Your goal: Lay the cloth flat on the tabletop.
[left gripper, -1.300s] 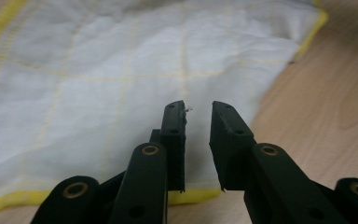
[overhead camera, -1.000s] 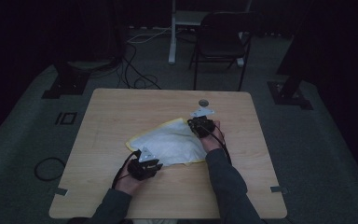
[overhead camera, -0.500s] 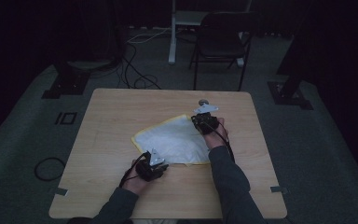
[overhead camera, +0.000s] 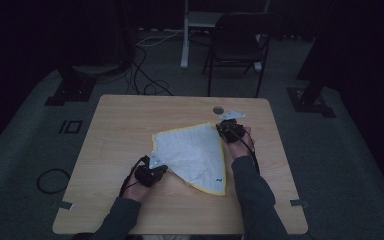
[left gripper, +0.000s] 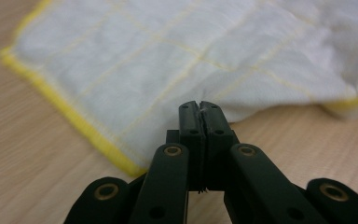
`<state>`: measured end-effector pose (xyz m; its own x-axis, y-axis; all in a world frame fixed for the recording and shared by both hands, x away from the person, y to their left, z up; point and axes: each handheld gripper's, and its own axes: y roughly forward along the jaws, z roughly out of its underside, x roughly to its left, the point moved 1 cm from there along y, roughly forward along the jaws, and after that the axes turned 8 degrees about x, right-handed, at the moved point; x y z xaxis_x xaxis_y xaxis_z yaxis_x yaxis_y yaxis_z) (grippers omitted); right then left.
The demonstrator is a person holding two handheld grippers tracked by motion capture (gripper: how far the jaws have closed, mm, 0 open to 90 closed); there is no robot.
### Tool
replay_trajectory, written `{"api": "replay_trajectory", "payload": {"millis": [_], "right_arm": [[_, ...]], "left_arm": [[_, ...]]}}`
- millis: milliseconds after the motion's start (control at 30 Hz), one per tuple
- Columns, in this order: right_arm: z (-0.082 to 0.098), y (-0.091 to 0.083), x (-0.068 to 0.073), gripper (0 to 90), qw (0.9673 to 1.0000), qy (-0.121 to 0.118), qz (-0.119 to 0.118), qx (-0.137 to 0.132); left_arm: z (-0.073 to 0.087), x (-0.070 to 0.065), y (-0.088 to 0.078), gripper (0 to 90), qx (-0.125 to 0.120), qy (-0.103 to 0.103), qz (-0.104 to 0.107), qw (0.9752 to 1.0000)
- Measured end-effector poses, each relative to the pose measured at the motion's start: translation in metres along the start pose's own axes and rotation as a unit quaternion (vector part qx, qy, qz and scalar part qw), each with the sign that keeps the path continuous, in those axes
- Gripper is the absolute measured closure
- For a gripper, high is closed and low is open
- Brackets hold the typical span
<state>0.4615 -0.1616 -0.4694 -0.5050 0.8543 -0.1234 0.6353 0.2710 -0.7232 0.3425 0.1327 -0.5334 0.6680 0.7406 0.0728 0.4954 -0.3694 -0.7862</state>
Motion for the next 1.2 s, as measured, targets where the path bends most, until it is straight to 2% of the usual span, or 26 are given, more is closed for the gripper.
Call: {"api": "replay_trajectory", "payload": {"millis": [67, 267, 300, 433, 533, 567, 600, 633, 667, 700, 733, 767, 800, 900, 933, 967, 1033, 1067, 1100, 1167, 1200], "right_arm": [[0.005, 0.001, -0.004, 88.5, 1.0000, 0.006, 0.005, 0.005], [0.015, 0.005, -0.011, 86.3, 0.9995, 0.023, 0.012, 0.018], [0.018, 0.005, -0.011, 80.2, 0.9994, 0.026, 0.010, 0.020], [0.022, 0.003, -0.006, 75.1, 0.9995, 0.023, 0.005, 0.019], [0.026, -0.001, 0.015, 71.3, 0.9998, 0.001, -0.014, 0.011], [0.026, -0.001, 0.015, 71.3, 0.9998, 0.001, -0.014, 0.011], [0.028, -0.001, 0.023, 70.9, 0.9997, -0.009, -0.022, 0.011], [0.031, -0.001, 0.040, 70.1, 0.9990, -0.028, -0.035, 0.008], [0.031, -0.001, 0.040, 70.1, 0.9990, -0.028, -0.035, 0.008], [0.033, 0.000, 0.054, 69.0, 0.9979, -0.039, -0.052, 0.002], [0.033, 0.000, 0.054, 69.0, 0.9979, -0.039, -0.052, 0.002], [0.035, 0.001, 0.067, 69.0, 0.9962, -0.043, -0.075, -0.002], [0.035, 0.001, 0.067, 69.0, 0.9962, -0.043, -0.075, -0.002], [0.037, 0.002, 0.085, 68.5, 0.9938, -0.058, -0.095, -0.003], [0.037, 0.002, 0.085, 68.5, 0.9938, -0.058, -0.095, -0.003], [0.037, -0.001, 0.101, 66.8, 0.9910, -0.070, -0.114, -0.009], [0.038, -0.002, 0.107, 66.0, 0.9899, -0.073, -0.121, -0.011], [0.038, -0.004, 0.118, 64.8, 0.9873, -0.084, -0.135, -0.013], [0.038, -0.004, 0.118, 64.8, 0.9873, -0.084, -0.135, -0.013], [0.039, -0.005, 0.129, 62.9, 0.9842, -0.094, -0.149, -0.012], [0.039, -0.005, 0.142, 60.3, 0.9804, -0.114, -0.161, -0.009]], "left_arm": [[0.001, 0.006, -0.003, 89.3, -0.007, -0.012, -0.009, 0.9999], [0.002, 0.008, -0.003, 88.9, -0.012, -0.023, -0.004, 0.9997], [0.003, 0.008, -0.003, 87.7, -0.016, -0.023, -0.005, 0.9996], [0.003, 0.009, -0.004, 84.4, -0.022, -0.027, -0.006, 0.9994], [0.003, 0.012, -0.007, 81.9, -0.026, -0.032, -0.010, 0.9991], [0.004, 0.013, -0.008, 81.9, -0.028, -0.036, -0.011, 0.9989], [0.004, 0.014, -0.008, 81.6, -0.029, -0.038, -0.014, 0.9988], [0.005, 0.015, -0.009, 81.4, -0.030, -0.041, -0.017, 0.9986], [0.005, 0.017, -0.010, 81.4, -0.031, -0.045, -0.018, 0.9983], [0.007, 0.021, -0.012, 81.3, -0.030, -0.052, -0.023, 0.9979], [0.007, 0.021, -0.012, 81.2, -0.030, -0.052, -0.023, 0.9979], [0.008, 0.023, -0.013, 81.1, -0.031, -0.055, -0.024, 0.9977], [0.009, 0.025, -0.014, 81.1, -0.030, -0.059, -0.026, 0.9975], [0.012, 0.029, -0.015, 80.8, -0.032, -0.069, -0.028, 0.9967], [0.013, 0.034, -0.017, 80.8, -0.033, -0.075, -0.032, 0.9961], [0.014, 0.036, -0.018, 80.6, -0.035, -0.080, -0.033, 0.9957], [0.016, 0.040, -0.021, 80.6, -0.035, -0.087, -0.035, 0.9949], [0.017, 0.042, -0.022, 80.6, -0.037, -0.091, -0.036, 0.9945], [0.018, 0.044, -0.022, 80.6, -0.038, -0.095, -0.036, 0.9940], [0.019, 0.047, -0.024, 80.6, -0.039, -0.100, -0.037, 0.9935], [0.019, 0.047, -0.024, 80.6, -0.040, -0.102, -0.037, 0.9933]]}}
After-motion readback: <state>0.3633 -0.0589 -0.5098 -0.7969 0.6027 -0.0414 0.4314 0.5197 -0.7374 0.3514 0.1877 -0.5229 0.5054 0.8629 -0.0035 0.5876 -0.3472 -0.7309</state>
